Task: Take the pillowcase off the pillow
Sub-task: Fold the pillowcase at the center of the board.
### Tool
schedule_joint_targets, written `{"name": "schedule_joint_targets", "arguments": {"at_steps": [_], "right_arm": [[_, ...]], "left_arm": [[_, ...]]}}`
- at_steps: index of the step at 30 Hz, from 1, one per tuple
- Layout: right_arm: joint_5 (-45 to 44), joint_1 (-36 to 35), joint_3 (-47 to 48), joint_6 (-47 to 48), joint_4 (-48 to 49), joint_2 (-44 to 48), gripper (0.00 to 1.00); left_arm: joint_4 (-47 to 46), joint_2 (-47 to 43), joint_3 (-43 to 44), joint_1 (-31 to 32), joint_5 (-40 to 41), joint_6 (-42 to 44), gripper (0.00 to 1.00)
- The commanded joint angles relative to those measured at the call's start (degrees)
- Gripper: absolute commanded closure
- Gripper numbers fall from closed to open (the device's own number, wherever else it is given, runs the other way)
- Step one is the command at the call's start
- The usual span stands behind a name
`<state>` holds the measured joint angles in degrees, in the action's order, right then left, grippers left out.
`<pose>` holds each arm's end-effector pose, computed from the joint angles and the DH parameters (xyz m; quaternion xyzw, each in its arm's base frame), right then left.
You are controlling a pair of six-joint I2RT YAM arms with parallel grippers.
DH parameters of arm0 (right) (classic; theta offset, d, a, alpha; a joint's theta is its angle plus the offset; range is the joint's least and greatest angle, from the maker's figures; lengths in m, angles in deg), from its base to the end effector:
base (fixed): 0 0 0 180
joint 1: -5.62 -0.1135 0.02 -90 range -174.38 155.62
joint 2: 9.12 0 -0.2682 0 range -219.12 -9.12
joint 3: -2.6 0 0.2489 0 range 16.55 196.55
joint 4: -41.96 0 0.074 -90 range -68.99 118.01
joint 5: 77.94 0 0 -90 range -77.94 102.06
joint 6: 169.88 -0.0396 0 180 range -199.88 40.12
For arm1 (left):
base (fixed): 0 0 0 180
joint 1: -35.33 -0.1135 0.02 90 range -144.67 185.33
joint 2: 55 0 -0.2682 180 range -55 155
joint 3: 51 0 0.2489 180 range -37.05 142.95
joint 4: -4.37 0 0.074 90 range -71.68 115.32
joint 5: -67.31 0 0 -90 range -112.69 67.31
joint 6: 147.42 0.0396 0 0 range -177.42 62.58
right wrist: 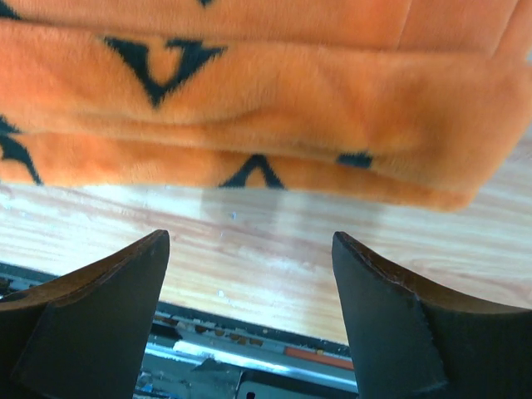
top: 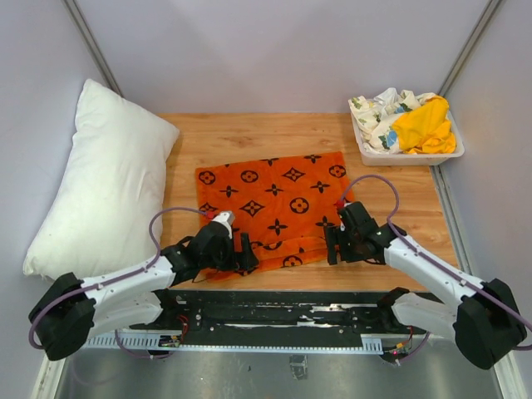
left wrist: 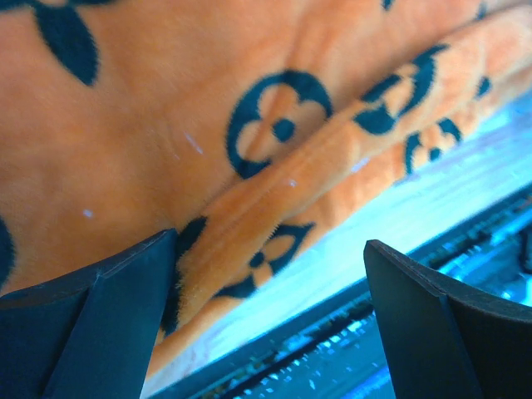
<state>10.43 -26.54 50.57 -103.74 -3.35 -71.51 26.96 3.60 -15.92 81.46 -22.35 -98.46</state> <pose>0.1648 0.1023 0.1911 -0.0661 0.9630 0.1105 0.2369 0.1299 -0.1348 0.1612 0.0401 0.9267 -0.2557 0.2726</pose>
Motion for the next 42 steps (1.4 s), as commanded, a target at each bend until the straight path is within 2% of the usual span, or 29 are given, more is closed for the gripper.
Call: {"name": "schedule_joint_targets", "arguments": {"at_steps": [1, 6, 10, 13, 17, 23, 30, 37, 42], "right_arm": [[2.5, -0.6, -2.1, -4.0, -3.4, 5.4, 0.20], [-2.1, -1.8, 0.4, -6.1, -5.5, 11.5, 0.16], [-9.0, -2.7, 6.5, -3.3, -2.8, 11.4, 0.16], [-11.1, -2.7, 10.0, -1.3, 1.9, 5.5, 0.17], [-8.5, -2.7, 14.7, 0.4, 4.0, -6.0, 0.18], [-4.1, -2.7, 12.7, 3.1, 5.5, -14.5, 0.18], [-4.8, -2.5, 7.0, 3.5, 2.2, -10.8, 0.17], [-2.0, -1.3, 2.7, -0.9, -3.3, -5.1, 0.17], [-1.4, -0.8, 3.9, -4.2, -8.6, -1.0, 0.18]], "left_arm": [[-2.4, -5.8, -4.4, 4.3, -1.9, -10.0, 0.02], [-5.2, -7.8, -3.9, 9.4, -1.4, -9.3, 0.02], [-7.6, -2.4, 0.8, 12.1, -1.9, -4.3, 0.02], [-9.7, 4.1, 4.8, 13.3, -3.8, -1.5, 0.02], [-8.7, 11.6, 9.3, 17.2, -4.1, 1.9, 0.02], [-8.0, 15.0, 10.2, 20.1, -7.7, 6.2, 0.01], [5.7, 7.6, 9.1, 20.0, 3.2, 4.3, 0.01], [2.5, 4.5, 4.8, 19.9, 2.6, 0.8, 0.01], [3.4, 6.4, 7.6, 19.8, 3.4, 2.8, 0.01]]}}
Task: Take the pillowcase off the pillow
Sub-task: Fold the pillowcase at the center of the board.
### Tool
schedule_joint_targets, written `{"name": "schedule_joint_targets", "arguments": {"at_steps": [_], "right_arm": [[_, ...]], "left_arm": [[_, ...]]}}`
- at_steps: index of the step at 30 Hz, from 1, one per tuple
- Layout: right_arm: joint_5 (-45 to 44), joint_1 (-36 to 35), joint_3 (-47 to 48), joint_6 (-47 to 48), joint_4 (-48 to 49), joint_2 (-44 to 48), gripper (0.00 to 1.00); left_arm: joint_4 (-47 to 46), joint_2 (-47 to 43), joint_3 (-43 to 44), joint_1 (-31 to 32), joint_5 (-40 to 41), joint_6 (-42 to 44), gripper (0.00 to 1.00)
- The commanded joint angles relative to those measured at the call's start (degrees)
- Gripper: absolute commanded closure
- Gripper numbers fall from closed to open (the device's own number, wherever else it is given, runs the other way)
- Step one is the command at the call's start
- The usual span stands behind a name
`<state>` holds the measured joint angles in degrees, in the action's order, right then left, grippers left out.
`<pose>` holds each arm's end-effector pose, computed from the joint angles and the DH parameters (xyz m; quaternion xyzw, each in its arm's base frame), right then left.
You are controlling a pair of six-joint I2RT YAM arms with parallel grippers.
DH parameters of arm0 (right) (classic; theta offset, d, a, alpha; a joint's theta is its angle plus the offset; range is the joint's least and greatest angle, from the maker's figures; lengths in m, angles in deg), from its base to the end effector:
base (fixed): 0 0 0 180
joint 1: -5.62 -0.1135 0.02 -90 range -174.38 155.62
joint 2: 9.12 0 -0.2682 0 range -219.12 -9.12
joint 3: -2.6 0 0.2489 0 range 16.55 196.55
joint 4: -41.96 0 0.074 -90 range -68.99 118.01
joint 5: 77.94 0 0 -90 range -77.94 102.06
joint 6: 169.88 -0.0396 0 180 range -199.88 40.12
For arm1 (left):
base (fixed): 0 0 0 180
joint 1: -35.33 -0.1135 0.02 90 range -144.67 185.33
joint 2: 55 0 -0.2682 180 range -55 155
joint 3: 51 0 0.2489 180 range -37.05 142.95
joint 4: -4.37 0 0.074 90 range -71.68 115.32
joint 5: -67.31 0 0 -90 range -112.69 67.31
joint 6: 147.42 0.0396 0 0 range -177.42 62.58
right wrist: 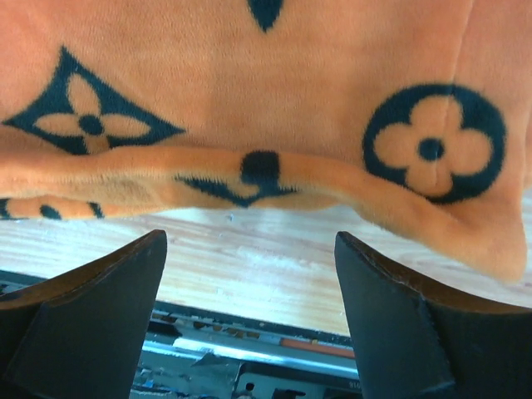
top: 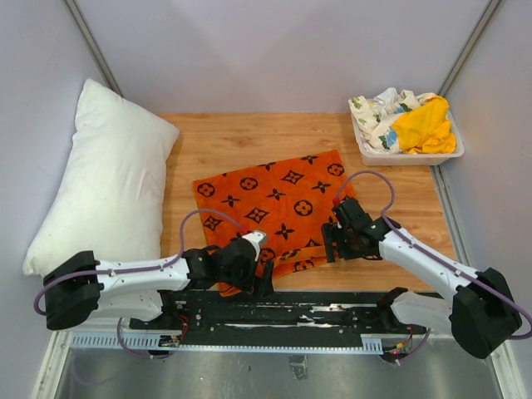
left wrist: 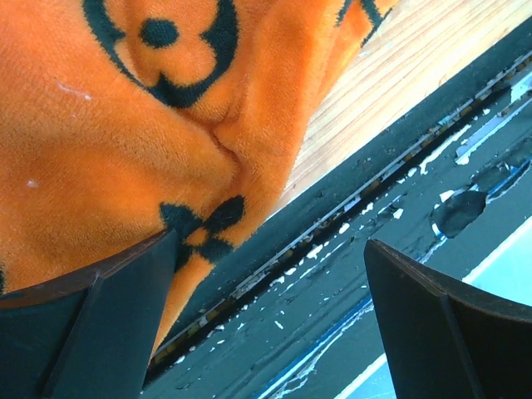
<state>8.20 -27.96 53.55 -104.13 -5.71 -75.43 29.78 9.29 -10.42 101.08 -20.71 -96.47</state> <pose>0.1712 0.1105 0.1920 -0.0712 0.9693 0.0840 0.2198 0.0858 -0.1871 0.1692 0.2105 0.9130 -0.2668 0.2259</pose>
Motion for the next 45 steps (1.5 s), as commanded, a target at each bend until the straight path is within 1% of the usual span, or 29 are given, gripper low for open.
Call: {"name": "schedule_joint_targets", "arguments": {"at_steps": [1, 4, 6, 8, 10, 11, 13, 15, 17, 20, 23, 26, 33, 39, 42, 45], "right_arm": [[0.1, 0.6, 2.2, -4.0, -7.8, 3.4, 0.18], [-4.0, 0.6, 7.1, -4.1, -11.9, 5.7, 0.18], [-7.1, 0.6, 9.4, -3.7, -12.0, 8.2, 0.18], [-10.2, 0.7, 9.9, -2.8, -7.9, 9.8, 0.18], [-10.3, 1.0, 10.4, -1.3, -3.7, 8.6, 0.19], [-9.5, 1.2, 11.1, -0.8, -2.4, 6.5, 0.19], [-7.6, 1.2, 13.0, 0.0, -1.2, 0.2, 0.20], [-5.0, 1.2, 14.9, 0.4, -0.8, -7.1, 0.21], [-2.7, 1.3, 14.6, 0.4, 1.9, -11.3, 0.21], [-0.1, 1.3, 12.3, 0.3, 5.5, -14.2, 0.23], [1.6, 1.3, 10.0, 0.3, 5.3, -13.7, 0.24], [2.2, 1.3, 6.8, 0.3, 4.0, -9.8, 0.24], [1.1, 1.2, 2.2, 0.8, -1.6, -1.3, 0.23], [3.4, 1.2, 0.5, -0.3, -2.3, -0.3, 0.21], [4.3, 1.2, 0.3, -1.2, -2.2, 0.3, 0.21], [3.0, 1.4, 1.9, -1.2, -2.1, 1.0, 0.18]], "left_arm": [[1.0, 0.6, 3.1, 0.0, 2.4, 1.7, 0.01], [2.7, -0.4, 7.1, -2.2, 2.1, 5.3, 0.01], [2.7, -2.4, 10.0, -3.8, 0.7, 8.2, 0.01], [1.9, -3.7, 12.6, -6.0, -0.4, 10.2, 0.00], [-0.5, -3.1, 13.9, -8.9, -2.8, 12.0, 0.01], [-1.6, -1.9, 14.3, -10.7, -3.1, 12.5, 0.01], [-2.9, 2.5, 16.3, -12.2, -2.2, 13.8, 0.06], [-3.2, 8.0, 18.8, -12.5, 1.2, 15.9, 0.09], [-3.7, 13.4, 21.4, -12.7, 4.3, 17.2, 0.15], [-8.2, 19.0, 23.5, -13.3, 1.4, 17.8, 0.18], [-10.2, 23.1, 25.2, -13.4, -3.8, 16.6, 0.19], [-12.5, 24.8, 24.2, -13.3, -9.3, 14.3, 0.21], [-21.3, 23.5, 17.9, -12.6, -21.5, 10.3, 0.20], [-24.1, 26.1, 15.4, -10.3, -24.4, 7.4, 0.19], [-24.5, 26.2, 15.1, -9.2, -25.4, 7.4, 0.19], [-27.6, 26.0, 14.7, -8.1, -29.6, 7.7, 0.16]]}}
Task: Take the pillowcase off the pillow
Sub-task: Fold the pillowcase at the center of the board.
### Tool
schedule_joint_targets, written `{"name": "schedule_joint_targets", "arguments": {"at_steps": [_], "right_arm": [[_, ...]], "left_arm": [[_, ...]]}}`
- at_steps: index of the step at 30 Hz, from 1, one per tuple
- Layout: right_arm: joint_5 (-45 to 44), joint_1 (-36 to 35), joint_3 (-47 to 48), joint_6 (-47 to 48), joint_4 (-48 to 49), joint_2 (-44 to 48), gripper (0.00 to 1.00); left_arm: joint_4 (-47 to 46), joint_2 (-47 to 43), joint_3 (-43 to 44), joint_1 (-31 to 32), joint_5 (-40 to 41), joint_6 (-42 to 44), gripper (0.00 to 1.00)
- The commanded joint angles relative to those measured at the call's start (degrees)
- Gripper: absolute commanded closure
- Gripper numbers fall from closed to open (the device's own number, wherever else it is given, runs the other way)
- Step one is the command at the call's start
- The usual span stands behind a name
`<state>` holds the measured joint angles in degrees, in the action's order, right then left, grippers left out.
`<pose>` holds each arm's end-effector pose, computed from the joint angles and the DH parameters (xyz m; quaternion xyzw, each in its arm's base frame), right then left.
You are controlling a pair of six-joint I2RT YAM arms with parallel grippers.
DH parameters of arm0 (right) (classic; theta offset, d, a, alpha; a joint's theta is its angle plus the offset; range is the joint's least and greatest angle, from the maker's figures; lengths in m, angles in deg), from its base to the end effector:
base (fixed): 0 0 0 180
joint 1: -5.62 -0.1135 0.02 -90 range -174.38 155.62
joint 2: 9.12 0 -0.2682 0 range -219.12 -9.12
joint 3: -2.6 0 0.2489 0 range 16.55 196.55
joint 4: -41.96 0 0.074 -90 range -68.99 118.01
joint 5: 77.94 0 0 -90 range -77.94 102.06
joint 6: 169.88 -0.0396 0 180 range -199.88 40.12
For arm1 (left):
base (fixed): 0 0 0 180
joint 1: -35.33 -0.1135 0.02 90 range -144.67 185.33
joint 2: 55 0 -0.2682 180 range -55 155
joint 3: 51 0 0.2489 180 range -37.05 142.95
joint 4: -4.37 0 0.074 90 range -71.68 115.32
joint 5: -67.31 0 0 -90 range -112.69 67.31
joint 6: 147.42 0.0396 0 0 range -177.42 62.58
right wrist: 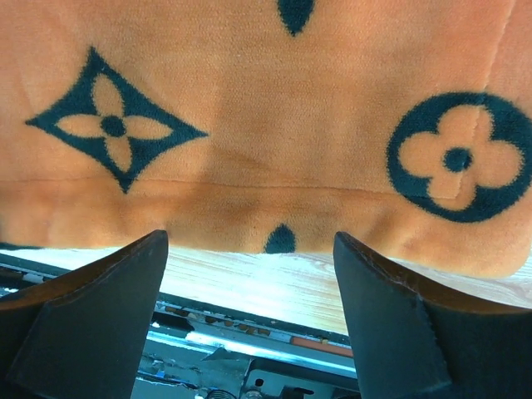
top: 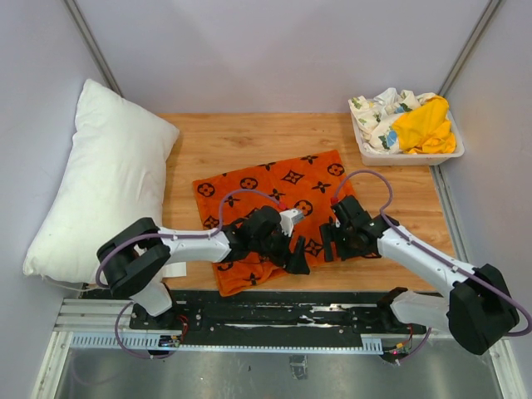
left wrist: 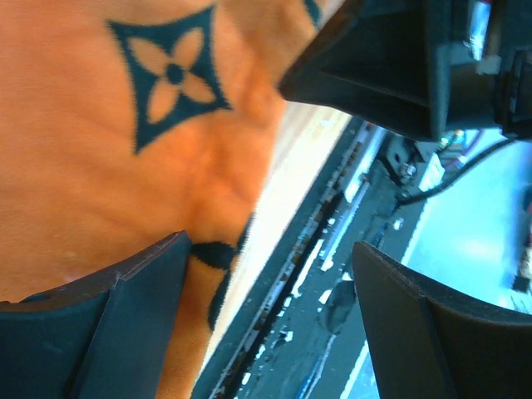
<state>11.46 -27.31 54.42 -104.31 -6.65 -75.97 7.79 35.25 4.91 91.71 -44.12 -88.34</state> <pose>0.1726 0.1113 0.1938 -0.0710 0.9711 0.1050 0.2025 0.1620 -0.2698 0.1734 0.2742 0.8425 -0.4194 0.1978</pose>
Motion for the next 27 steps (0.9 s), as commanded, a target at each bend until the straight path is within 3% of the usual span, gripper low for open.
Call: {"name": "schedule_joint_targets", "arguments": {"at_steps": [1, 4, 7, 10, 15, 19, 22, 27], "right_arm": [[-1.1, 0.9, 2.4, -0.7, -1.1, 1.5, 0.17], [-2.6, 3.1, 6.9, 0.7, 0.4, 0.0, 0.11], [-0.9, 10.0, 12.8, 2.3, 4.8, -3.3, 0.10], [2.9, 18.1, 19.0, 1.5, 10.7, -7.8, 0.14], [2.7, 22.5, 33.3, 3.4, 13.4, -22.0, 0.26], [2.4, 23.6, 44.4, 6.0, 10.6, -33.1, 0.42], [5.5, 23.7, 47.1, 6.4, 11.2, -38.6, 0.51], [17.0, 23.3, 42.4, 2.7, 22.0, -41.1, 0.70]], "left_arm": [[-6.8, 0.5, -0.5, 1.6, -8.3, -0.4, 0.16], [-7.9, 3.1, 0.8, 2.5, -12.4, -0.2, 0.15], [-7.0, 2.9, 1.6, 2.1, -11.0, 0.2, 0.15], [-6.6, -1.2, 1.5, -2.8, -9.0, -0.6, 0.12], [-0.2, -7.5, 4.8, -13.4, -0.7, 1.0, 0.07], [2.3, -8.6, 4.3, -19.1, 9.0, -0.6, 0.05], [-2.8, -9.0, -0.7, -24.9, 9.8, -3.1, 0.06], [-9.4, -6.6, -2.9, -33.5, 7.3, -4.9, 0.20]]}}
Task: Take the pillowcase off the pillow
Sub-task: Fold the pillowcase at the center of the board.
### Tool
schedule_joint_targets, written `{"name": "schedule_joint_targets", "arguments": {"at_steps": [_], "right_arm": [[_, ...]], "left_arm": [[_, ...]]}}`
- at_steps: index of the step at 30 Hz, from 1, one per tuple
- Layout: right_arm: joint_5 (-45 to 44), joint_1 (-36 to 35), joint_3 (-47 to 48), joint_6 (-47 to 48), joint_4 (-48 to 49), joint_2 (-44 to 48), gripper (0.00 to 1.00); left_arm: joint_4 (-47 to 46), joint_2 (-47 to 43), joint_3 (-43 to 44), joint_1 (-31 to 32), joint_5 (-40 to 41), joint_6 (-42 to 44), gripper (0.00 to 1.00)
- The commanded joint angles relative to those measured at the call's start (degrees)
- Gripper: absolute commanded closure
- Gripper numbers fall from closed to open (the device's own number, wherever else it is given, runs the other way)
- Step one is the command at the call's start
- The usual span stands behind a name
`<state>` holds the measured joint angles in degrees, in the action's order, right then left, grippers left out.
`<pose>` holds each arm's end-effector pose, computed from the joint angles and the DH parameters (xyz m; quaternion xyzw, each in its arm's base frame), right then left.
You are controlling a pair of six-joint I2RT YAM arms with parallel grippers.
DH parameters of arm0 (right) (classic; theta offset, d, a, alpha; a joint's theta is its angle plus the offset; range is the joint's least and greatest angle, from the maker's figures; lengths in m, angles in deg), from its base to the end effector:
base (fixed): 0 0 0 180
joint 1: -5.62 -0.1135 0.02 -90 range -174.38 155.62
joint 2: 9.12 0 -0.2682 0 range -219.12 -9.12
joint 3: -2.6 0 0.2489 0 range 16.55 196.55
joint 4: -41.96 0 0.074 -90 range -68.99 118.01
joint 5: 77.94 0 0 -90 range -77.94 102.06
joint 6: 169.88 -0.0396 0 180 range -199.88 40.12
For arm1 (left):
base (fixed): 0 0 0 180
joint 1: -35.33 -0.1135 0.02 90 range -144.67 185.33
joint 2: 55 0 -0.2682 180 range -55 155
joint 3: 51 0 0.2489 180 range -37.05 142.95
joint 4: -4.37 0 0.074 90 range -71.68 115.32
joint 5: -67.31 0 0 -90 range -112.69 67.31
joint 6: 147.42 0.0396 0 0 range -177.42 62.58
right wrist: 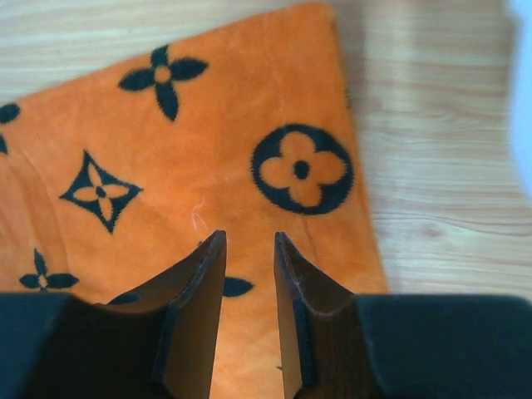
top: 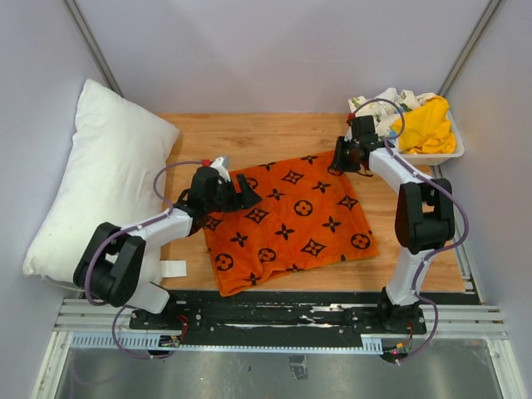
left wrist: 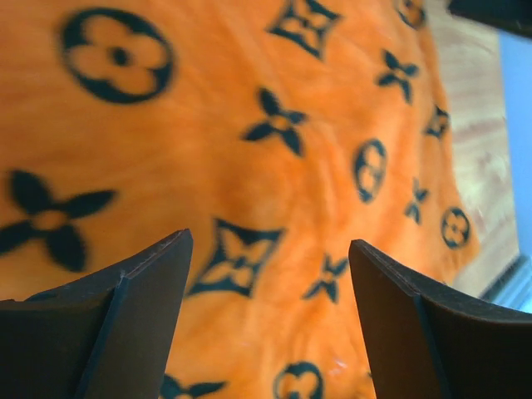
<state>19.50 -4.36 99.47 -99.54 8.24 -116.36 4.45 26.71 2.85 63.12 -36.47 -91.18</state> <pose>0.4183 0.0788 0.2460 0.0523 0.9177 0.1573 0.3610 0.2616 -0.1486 0.2099 0.0175 0.8528 -0.3502 0.3871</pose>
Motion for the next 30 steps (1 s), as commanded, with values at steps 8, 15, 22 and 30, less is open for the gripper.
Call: {"name": "schedule_joint_targets", "arguments": {"at_steps": [8, 15, 22, 30], "right_arm": [[12.2, 3.6, -12.2, -5.0, 11.1, -2.5, 0.75], [10.0, 7.1, -23.1, -11.1, 15.0, 0.7, 0.74], [4.7, 7.1, -27.3, -14.0, 14.9, 3.5, 0.74], [2.6, 5.0, -31.6, -14.1, 15.3, 12.4, 0.67]], "left_arm": [[-13.1, 10.8, -3.7, -13.5, -2.5, -11.4, 0.34], [-5.2, 19.0, 3.2, -16.8, 3.1, -7.8, 0.27], [1.1, 28.4, 17.4, -17.5, 6.2, -4.6, 0.24], [5.3, 28.8, 25.7, -20.5, 7.1, 1.8, 0.20]]}}
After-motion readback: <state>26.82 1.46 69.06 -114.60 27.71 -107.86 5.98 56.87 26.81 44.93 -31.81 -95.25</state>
